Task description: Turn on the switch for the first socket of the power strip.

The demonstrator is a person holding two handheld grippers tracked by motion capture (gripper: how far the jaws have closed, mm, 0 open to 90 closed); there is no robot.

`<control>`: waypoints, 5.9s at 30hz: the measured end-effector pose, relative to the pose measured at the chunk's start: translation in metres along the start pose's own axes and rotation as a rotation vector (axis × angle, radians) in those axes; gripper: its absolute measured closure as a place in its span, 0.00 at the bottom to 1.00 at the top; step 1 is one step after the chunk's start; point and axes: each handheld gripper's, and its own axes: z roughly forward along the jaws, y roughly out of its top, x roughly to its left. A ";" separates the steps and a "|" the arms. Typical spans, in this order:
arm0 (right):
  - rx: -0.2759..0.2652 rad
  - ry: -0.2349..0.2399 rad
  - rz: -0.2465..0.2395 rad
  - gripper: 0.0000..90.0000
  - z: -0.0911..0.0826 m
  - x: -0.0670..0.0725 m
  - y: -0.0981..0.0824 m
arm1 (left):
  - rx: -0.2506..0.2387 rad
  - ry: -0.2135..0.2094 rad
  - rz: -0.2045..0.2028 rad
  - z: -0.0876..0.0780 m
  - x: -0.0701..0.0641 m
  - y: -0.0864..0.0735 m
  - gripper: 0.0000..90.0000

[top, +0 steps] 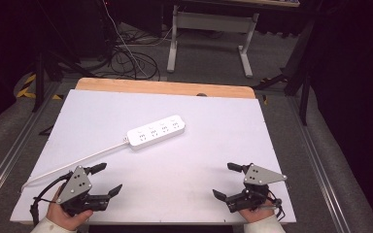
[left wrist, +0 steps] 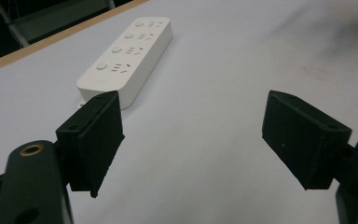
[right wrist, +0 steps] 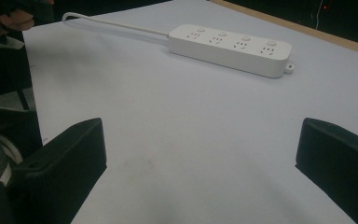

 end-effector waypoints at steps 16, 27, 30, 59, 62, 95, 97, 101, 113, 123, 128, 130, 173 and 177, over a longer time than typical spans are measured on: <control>0.009 0.006 0.000 0.03 0.002 0.001 0.000 | 0.048 -0.038 -0.013 -0.003 0.003 0.013 0.48; 0.016 0.005 -0.002 0.03 0.003 0.002 0.000 | 0.076 -0.057 -0.024 0.006 0.012 0.040 0.50; 0.018 0.007 0.000 0.03 0.003 0.002 -0.001 | 0.091 -0.059 -0.024 0.011 0.014 0.048 0.50; 0.029 0.009 0.002 0.03 0.004 0.002 -0.002 | 0.140 -0.049 -0.023 0.050 0.043 0.086 0.53; 0.034 0.010 0.002 0.03 0.004 0.002 -0.002 | 0.153 -0.045 -0.026 0.056 0.047 0.088 0.53; 0.037 0.024 0.011 0.03 0.005 0.000 -0.004 | 0.181 0.043 -0.174 0.130 0.087 0.081 0.66; 0.036 0.024 0.010 0.03 0.005 0.000 -0.004 | 0.182 0.037 -0.167 0.135 0.088 0.078 0.71; 0.036 0.025 0.011 0.03 0.005 0.000 -0.004 | 0.215 0.040 -0.185 0.143 0.090 0.073 0.77; 0.035 0.027 0.012 0.03 0.005 0.001 -0.004 | 0.265 0.081 -0.190 0.157 0.094 0.065 0.94; 0.033 0.029 0.010 0.03 0.004 0.001 -0.005 | 0.296 0.115 -0.191 0.169 0.097 0.057 1.00; 0.035 0.029 0.009 0.03 0.005 0.001 -0.005 | 0.286 0.138 -0.182 0.172 0.098 0.055 1.00; 0.035 0.030 0.010 0.03 0.005 0.001 -0.005 | 0.275 0.144 -0.179 0.173 0.098 0.055 1.00; 0.037 0.033 0.012 0.03 0.005 0.002 -0.005 | 0.286 0.193 -0.150 0.181 0.090 0.055 1.00; 0.036 0.033 0.011 0.03 0.005 0.003 -0.005 | 0.280 0.196 -0.142 0.181 0.089 0.054 1.00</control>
